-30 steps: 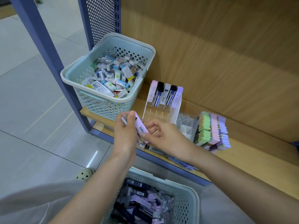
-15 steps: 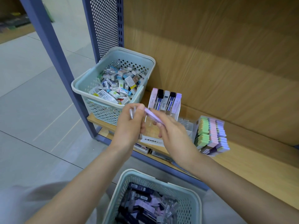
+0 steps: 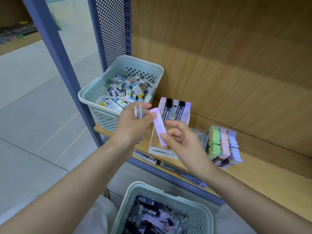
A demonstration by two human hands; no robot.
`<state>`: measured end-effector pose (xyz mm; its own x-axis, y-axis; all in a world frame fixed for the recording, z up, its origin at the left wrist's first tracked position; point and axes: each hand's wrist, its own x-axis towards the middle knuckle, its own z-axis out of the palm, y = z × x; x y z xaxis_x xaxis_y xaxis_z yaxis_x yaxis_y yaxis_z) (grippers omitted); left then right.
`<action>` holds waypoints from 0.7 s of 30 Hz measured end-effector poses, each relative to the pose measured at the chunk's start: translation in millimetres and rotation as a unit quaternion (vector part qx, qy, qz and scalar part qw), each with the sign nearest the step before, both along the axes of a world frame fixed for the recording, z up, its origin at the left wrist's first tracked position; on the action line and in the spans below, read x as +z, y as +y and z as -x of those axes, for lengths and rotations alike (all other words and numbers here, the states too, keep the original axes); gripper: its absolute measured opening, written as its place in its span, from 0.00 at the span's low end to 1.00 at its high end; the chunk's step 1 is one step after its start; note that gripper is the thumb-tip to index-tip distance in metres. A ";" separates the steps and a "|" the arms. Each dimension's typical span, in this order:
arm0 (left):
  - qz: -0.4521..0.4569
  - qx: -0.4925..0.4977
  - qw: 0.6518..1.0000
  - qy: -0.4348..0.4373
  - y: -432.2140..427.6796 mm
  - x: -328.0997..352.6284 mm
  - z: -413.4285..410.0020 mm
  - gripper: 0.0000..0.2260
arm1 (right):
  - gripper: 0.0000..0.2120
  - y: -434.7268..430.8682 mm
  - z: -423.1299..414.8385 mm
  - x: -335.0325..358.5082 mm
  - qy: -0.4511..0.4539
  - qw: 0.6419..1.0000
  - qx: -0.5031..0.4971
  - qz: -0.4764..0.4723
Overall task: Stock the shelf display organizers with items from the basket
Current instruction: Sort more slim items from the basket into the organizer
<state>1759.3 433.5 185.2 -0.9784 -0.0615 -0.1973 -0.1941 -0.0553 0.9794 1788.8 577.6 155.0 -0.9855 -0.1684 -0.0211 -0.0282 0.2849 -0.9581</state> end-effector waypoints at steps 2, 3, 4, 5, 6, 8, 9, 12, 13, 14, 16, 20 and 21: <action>0.038 -0.017 0.999 0.026 -1.9 2.4 4.5 0.07 | 0.12 1.9 5.6 3.0 0.014 1.000 -0.003 -0.002; 0.058 -0.031 0.997 0.037 -2.0 2.8 6.1 0.07 | 0.13 2.4 8.7 4.5 0.023 1.000 -0.004 0.002; 0.074 -0.049 0.995 0.045 -1.3 2.8 7.4 0.07 | 0.15 2.4 11.3 7.1 0.024 1.000 -0.001 0.007; 0.082 -0.064 0.993 0.050 0.0 2.2 8.0 0.07 | 0.18 2.5 13.9 8.7 0.025 1.000 0.007 0.005; 0.086 -0.071 0.992 0.053 1.7 1.4 8.4 0.07 | 0.20 1.6 16.3 12.0 0.029 0.999 0.019 -0.008; 0.089 -0.056 0.993 0.054 4.1 0.8 11.1 0.06 | 0.22 1.4 24.5 16.6 0.040 0.997 0.037 -0.046; 0.088 -0.039 0.994 0.049 4.4 0.9 14.0 0.06 | 0.22 3.0 30.8 18.3 0.047 0.997 0.034 -0.056; 0.075 0.008 0.997 -0.011 1.0 2.5 26.3 0.07 | 0.15 12.2 60.4 20.5 0.086 0.993 -0.029 -0.070; 0.060 0.019 0.998 -0.031 -0.7 2.5 30.4 0.08 | 0.12 16.4 73.9 19.0 0.104 0.989 -0.060 -0.084; 0.047 0.028 0.998 -0.040 -2.8 1.5 33.9 0.08 | 0.09 19.9 88.0 17.5 0.118 0.984 -0.088 -0.104; 0.051 0.037 0.997 -0.037 -5.9 0.1 38.6 0.10 | 0.07 23.5 115.1 12.4 0.131 0.974 -0.116 -0.145; 0.043 0.043 0.998 -0.019 -7.7 1.2 42.7 0.04 | 0.06 17.4 150.4 -3.0 0.115 0.969 -0.090 -0.200; 0.028 0.045 0.998 -0.020 -7.8 1.6 44.2 0.05 | 0.06 15.5 154.9 -6.7 0.113 0.966 -0.078 -0.220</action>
